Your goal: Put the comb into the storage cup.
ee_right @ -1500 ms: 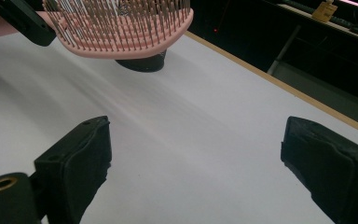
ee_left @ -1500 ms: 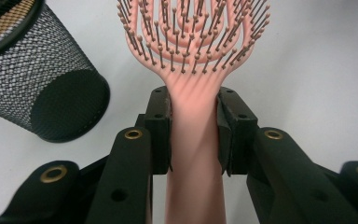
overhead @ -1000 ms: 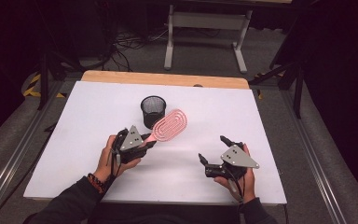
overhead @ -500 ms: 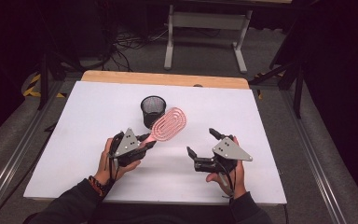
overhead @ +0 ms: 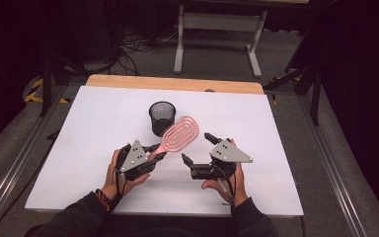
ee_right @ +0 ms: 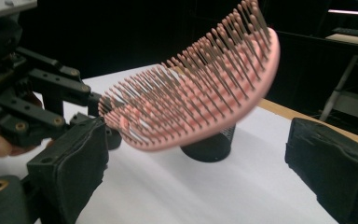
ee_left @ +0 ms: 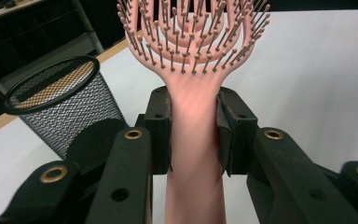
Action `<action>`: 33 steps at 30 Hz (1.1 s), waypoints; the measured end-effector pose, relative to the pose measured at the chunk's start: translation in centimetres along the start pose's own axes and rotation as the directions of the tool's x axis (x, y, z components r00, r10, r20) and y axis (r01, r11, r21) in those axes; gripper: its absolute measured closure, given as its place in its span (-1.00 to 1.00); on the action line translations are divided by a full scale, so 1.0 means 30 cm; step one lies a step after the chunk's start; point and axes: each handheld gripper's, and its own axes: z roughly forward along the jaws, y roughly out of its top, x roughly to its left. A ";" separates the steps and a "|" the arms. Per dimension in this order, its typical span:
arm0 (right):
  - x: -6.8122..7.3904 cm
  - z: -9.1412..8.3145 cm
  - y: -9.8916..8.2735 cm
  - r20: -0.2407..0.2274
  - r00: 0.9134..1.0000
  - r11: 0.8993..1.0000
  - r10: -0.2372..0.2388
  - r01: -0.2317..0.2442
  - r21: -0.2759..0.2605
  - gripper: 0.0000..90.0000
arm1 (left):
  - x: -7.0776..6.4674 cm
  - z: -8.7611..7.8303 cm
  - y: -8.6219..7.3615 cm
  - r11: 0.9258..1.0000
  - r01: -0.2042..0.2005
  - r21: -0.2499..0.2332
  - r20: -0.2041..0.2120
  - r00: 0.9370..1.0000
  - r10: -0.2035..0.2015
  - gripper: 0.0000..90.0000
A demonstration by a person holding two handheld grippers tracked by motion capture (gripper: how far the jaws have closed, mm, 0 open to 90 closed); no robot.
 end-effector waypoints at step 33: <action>-0.009 0.053 0.052 -0.116 0.979 0.979 0.169 -0.180 -0.092 -0.01 | -0.037 0.019 -0.014 0.999 -0.046 -0.003 -0.044 0.998 0.045 0.54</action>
